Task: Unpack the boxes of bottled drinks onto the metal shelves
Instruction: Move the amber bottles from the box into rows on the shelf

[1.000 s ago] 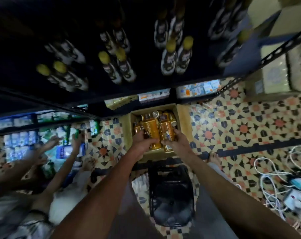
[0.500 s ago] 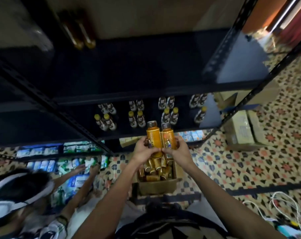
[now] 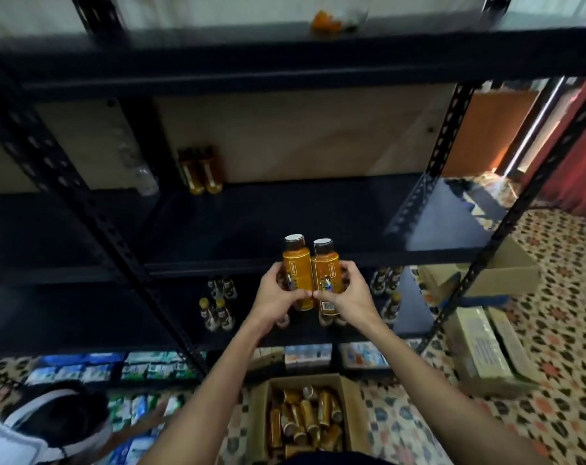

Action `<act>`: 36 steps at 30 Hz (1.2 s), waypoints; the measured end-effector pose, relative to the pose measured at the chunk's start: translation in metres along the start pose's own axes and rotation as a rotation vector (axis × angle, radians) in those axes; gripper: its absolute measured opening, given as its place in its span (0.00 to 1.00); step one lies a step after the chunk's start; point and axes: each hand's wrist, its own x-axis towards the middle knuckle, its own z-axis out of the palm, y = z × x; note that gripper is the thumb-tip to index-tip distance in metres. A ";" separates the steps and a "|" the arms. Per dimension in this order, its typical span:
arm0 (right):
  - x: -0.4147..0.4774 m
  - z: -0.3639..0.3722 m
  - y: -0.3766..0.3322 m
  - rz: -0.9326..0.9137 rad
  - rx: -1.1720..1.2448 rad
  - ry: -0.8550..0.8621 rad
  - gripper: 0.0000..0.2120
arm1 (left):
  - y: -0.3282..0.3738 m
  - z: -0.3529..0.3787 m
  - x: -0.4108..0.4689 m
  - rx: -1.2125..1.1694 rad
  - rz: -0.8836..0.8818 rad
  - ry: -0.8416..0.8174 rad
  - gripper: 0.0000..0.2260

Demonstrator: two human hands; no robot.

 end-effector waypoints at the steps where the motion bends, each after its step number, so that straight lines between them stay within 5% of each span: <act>1: 0.007 -0.001 -0.008 -0.023 -0.008 0.007 0.31 | 0.010 -0.004 0.004 0.014 0.033 0.010 0.29; 12: 0.078 -0.011 -0.066 -0.156 -0.087 0.190 0.33 | 0.080 -0.019 0.075 0.141 0.223 0.092 0.31; 30: 0.143 -0.001 -0.036 -0.051 -0.127 0.139 0.28 | 0.059 0.005 0.134 0.175 0.135 0.117 0.25; 36: 0.143 -0.010 -0.029 -0.108 -0.170 0.111 0.47 | 0.065 -0.010 0.131 0.164 0.170 -0.015 0.39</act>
